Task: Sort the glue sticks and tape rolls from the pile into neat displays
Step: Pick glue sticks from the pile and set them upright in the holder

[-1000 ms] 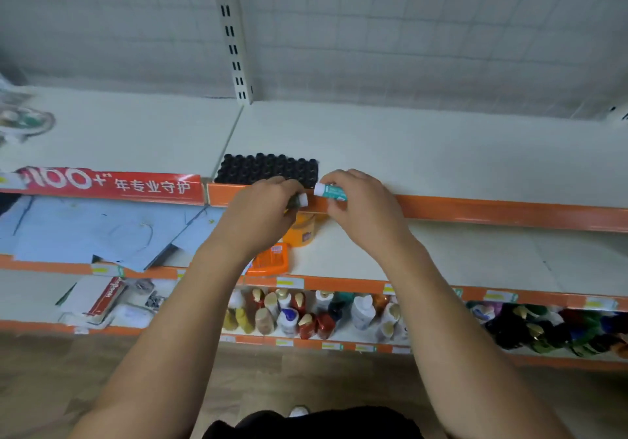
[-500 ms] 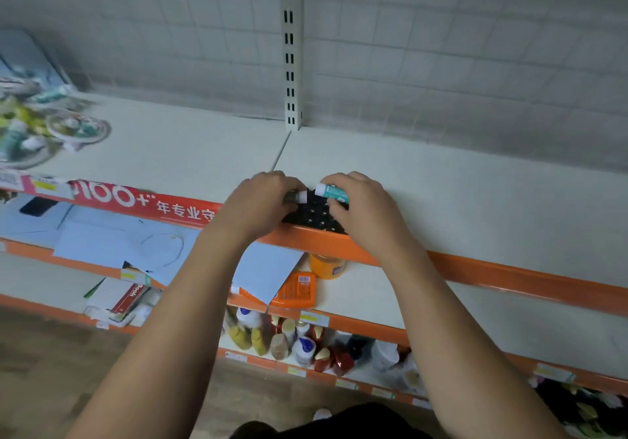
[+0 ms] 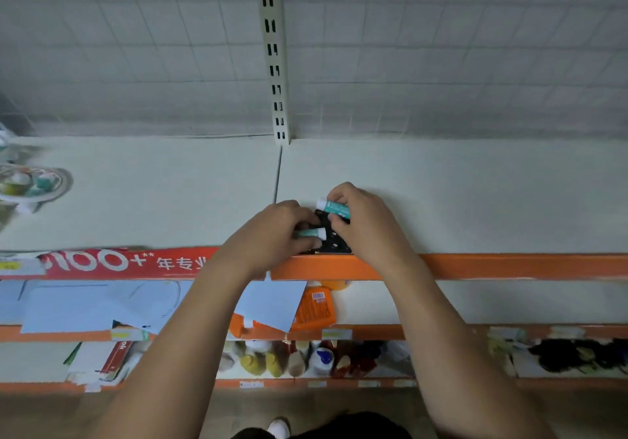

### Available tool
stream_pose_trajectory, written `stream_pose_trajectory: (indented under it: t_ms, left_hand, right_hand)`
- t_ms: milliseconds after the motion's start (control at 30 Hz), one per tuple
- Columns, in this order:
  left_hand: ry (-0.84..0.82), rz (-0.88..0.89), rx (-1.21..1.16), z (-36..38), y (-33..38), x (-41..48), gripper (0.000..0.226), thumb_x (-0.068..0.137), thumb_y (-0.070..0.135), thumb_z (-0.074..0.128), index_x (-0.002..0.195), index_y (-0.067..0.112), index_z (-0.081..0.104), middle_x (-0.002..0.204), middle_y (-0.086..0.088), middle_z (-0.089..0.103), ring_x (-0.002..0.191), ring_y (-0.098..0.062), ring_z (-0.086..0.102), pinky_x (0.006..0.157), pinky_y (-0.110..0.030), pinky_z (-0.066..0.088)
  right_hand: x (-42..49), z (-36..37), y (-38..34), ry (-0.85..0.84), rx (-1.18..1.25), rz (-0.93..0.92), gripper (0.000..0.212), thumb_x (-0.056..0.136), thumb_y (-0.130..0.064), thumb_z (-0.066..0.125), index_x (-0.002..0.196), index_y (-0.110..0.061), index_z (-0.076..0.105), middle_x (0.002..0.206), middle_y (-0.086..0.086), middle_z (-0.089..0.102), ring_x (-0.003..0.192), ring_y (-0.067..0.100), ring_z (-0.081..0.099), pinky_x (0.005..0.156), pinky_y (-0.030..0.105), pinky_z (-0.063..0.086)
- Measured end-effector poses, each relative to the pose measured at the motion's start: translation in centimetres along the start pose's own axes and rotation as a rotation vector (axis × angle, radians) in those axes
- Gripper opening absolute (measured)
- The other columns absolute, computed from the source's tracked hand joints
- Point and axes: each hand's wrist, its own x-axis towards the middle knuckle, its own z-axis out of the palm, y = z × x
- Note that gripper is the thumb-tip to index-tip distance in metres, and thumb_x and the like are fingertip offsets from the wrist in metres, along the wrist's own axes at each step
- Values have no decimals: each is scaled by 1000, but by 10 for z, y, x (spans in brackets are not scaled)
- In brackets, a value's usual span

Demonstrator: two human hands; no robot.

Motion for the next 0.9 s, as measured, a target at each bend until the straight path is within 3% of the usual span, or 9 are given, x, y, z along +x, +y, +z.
stream_pose_trajectory:
  t_ms: [200,300,400,500,633,733,900]
  left_hand:
    - [45,91,-116,2,-18,1,33,85,44,68,110,23,68,93,5,61,85,-10,56,75,-26,46]
    - [94,111,-143,1,-23,7,22,91,41,62,99,22,70,90,4,64,83,-12,58,75,-30,48]
    - [195,80,-139,-2,-25,18,17,93,27,61,106,20,70,96,4,68,86,-13,61,80,-30,49]
    - [250,72,-168,-5,-22,28,26,91,23,65,117,19,67,99,5,70,85,-12,63,83,-30,51]
    - [285,54,-175,-5,-19,36,23,89,19,68,112,21,69,95,3,71,87,-14,64,83,-33,52]
    - [270,-2,-182,-4,-26,41,19,87,19,70,107,18,72,94,2,73,87,-17,64,84,-36,53]
    - [247,-69,-201,2,-31,40,18,85,21,73,102,16,73,92,-1,73,86,-18,65,83,-39,54]
  right_hand:
    - [-2,11,-7,60,-8,80,25,88,-17,61,113,-22,60,106,-2,63,100,20,57,83,42,50]
    - [-2,12,-9,58,-14,101,26,89,-17,61,114,-22,60,108,-1,63,102,20,57,86,43,49]
    - [1,11,-10,63,-24,99,26,89,-17,61,115,-21,61,109,0,64,102,21,58,86,42,49]
    - [7,8,-11,69,-3,66,26,91,-18,62,117,-23,62,110,-1,64,102,19,58,87,41,49]
    - [17,3,-12,61,83,27,29,92,-19,64,120,-24,64,109,-3,62,101,13,56,86,30,48]
    - [22,-2,-8,70,190,53,31,86,-23,71,116,-28,67,103,-7,61,94,5,57,81,20,46]
    - [30,-9,-11,174,583,172,39,75,-21,82,108,-29,64,97,-10,70,85,0,68,72,11,52]
